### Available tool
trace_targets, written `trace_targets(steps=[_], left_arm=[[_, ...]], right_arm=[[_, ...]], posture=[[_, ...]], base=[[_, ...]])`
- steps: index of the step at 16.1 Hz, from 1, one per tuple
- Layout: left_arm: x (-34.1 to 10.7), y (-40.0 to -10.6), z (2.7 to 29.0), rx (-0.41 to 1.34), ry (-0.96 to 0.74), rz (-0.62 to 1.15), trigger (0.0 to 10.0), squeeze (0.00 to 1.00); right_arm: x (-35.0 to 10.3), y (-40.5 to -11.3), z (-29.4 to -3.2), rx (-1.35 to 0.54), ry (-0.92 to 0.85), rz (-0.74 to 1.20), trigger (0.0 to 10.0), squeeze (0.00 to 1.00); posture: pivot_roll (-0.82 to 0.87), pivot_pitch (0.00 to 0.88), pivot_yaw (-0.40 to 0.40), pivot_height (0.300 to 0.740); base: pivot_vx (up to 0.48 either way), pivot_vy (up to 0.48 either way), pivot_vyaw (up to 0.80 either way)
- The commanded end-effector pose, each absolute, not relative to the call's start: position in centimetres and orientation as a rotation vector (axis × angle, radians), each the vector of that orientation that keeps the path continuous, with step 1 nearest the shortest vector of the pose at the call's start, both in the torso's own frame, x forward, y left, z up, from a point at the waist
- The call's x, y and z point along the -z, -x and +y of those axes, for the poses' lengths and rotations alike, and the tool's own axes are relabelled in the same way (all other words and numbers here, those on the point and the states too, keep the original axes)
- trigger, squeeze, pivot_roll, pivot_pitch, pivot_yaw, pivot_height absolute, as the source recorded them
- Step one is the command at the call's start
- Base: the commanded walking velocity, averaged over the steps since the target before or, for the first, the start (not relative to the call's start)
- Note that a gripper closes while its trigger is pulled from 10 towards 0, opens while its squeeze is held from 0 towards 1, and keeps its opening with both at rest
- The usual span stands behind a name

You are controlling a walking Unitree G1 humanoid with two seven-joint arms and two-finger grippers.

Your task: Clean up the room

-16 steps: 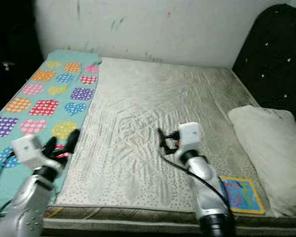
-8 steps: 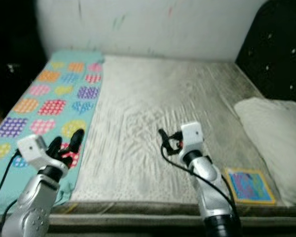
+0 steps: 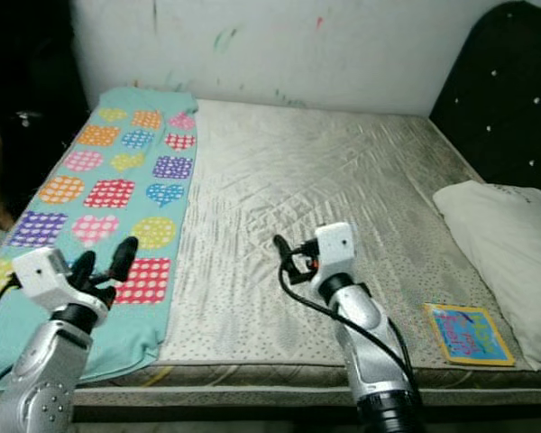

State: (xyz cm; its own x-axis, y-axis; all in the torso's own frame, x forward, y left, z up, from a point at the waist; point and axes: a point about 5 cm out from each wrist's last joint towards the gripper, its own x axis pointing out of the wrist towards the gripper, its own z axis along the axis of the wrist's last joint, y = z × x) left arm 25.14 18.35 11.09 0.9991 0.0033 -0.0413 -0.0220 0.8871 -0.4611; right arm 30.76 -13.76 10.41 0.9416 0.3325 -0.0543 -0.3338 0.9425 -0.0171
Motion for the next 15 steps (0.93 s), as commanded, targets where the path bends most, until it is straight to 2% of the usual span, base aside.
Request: trace_targets(steps=[1,3,12,15], left_arm=[[-11.3,-25.26,17.54,0.006,0.489,0.039,10.0,0.0],[-11.32,-25.24,17.56,0.002,0.483,0.038,10.0,0.0],[-11.86,-25.14,17.3,0.047,0.5,-0.003,10.0,0.0],[-11.94,-25.11,17.31,0.053,0.501,-0.008,10.0,0.0]], right_arm=[[-10.57,-30.77,-14.97,-0.311,0.039,0.053,10.0,0.0],[-10.57,-30.76,-14.97,-0.312,0.039,0.053,10.0,0.0],[-10.52,-30.69,-14.88,-0.323,0.039,0.059,10.0,0.0],[-10.47,-30.66,-14.88,-0.322,0.04,0.06,10.0,0.0]], posture=[[-0.03,0.023,-0.065,0.74],[-0.03,0.023,-0.065,0.74],[-0.04,0.029,-0.064,0.74],[-0.04,0.029,-0.064,0.74]], base=[[0.0,0.244,0.0],[0.0,0.244,0.0],[0.0,0.0,0.0],[0.332,0.0,0.0]])
